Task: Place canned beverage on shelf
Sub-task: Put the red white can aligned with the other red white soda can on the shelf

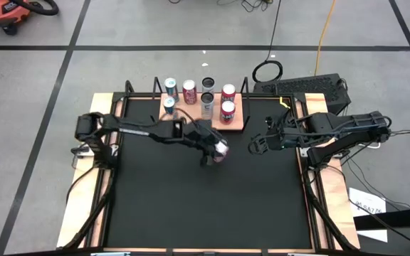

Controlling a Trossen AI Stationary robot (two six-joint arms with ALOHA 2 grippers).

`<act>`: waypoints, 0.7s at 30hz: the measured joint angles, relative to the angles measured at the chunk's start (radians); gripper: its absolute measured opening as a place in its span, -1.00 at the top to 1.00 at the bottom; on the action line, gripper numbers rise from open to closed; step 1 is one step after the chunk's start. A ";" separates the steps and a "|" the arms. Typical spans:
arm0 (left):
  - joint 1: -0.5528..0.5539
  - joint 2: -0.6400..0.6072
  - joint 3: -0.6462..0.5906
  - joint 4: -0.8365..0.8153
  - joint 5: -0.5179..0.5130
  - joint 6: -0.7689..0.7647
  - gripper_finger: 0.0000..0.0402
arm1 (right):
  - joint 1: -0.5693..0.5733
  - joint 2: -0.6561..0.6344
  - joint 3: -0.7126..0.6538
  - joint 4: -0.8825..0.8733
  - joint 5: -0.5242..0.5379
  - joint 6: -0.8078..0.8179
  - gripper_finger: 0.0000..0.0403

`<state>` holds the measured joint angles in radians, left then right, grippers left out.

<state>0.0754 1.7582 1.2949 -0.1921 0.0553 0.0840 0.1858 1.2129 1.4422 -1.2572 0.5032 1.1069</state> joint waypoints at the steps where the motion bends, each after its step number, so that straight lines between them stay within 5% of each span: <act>1: 0.016 -0.023 0.000 -0.034 -0.003 0.016 -0.33 | 0.000 0.000 0.000 -0.001 0.001 0.000 -0.94; 10: 0.175 -0.180 -0.031 -0.256 -0.004 0.102 -0.33 | 0.017 0.000 0.000 -0.006 0.003 0.006 -0.94; 21: 0.318 -0.282 -0.198 -0.147 0.012 0.144 -0.33 | 0.042 0.000 0.000 -0.012 0.025 0.033 -0.94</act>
<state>0.3939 1.4758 1.0967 -0.3391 0.0673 0.2276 0.2276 1.2129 1.4418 -1.2694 0.5285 1.1400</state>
